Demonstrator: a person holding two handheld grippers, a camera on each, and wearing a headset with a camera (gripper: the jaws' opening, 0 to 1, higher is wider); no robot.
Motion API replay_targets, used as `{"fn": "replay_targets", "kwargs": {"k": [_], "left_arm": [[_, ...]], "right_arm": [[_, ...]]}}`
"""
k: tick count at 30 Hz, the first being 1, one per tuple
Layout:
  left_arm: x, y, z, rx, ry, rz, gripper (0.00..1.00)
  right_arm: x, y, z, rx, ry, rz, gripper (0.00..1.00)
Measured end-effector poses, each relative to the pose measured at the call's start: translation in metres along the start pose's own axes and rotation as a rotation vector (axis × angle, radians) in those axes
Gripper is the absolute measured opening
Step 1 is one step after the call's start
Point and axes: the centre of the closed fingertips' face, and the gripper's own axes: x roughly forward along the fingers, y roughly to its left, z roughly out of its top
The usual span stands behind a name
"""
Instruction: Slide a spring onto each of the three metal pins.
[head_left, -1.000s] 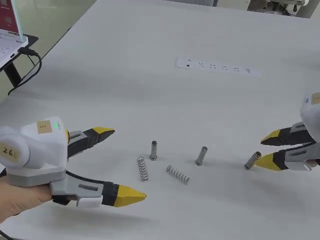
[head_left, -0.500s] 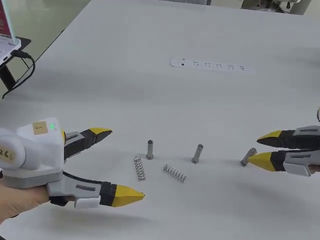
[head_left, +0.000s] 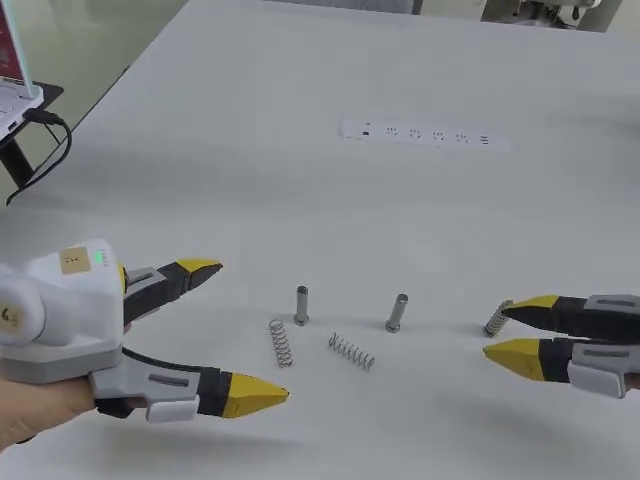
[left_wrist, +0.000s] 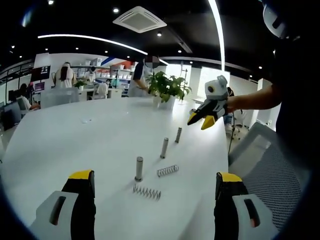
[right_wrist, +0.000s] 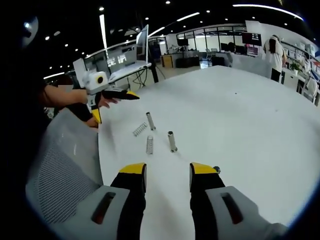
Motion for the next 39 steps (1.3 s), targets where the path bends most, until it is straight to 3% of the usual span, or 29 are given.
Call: {"fn": "replay_targets", "kwargs": {"k": [6,15,20,24,39], "left_arm": [[-0.002,0.002,0.002,-0.006,-0.008,0.006,0.98],[-0.003,-0.002,0.002,-0.005,0.002,-0.009,0.98],[-0.004,-0.003,0.002,-0.005,0.004,-0.009,0.98],[-0.004,-0.004,0.002,-0.009,0.002,-0.009,0.98],[-0.008,-0.003,0.0,-0.011,0.004,-0.003,0.98]], "right_arm": [[0.001,0.007,0.002,0.081,-0.058,0.015,0.32],[0.007,0.018,-0.011,0.08,-0.023,0.036,0.35],[0.011,0.02,-0.008,0.058,-0.001,0.035,0.33],[0.021,0.028,-0.011,0.015,0.056,0.067,0.32],[0.055,0.045,0.005,-0.09,0.123,0.128,0.3]]}}
